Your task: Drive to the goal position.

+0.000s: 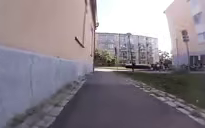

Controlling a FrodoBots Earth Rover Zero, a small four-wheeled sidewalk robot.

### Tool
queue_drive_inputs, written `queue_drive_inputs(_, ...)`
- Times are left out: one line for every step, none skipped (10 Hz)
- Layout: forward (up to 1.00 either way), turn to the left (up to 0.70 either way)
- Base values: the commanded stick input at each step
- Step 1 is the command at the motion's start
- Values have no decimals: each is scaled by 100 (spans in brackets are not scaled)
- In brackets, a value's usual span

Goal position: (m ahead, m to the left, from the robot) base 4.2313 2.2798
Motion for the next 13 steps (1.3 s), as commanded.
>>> queue_drive_inputs(60,0)
queue_drive_inputs(60,0)
queue_drive_inputs(60,0)
queue_drive_inputs(60,0)
queue_drive_inputs(60,0)
queue_drive_inputs(60,0)
queue_drive_inputs(60,0)
queue_drive_inputs(60,0)
queue_drive_inputs(60,0)
queue_drive_inputs(60,0)
queue_drive_inputs(60,0)
queue_drive_inputs(60,0)
queue_drive_inputs(60,0)
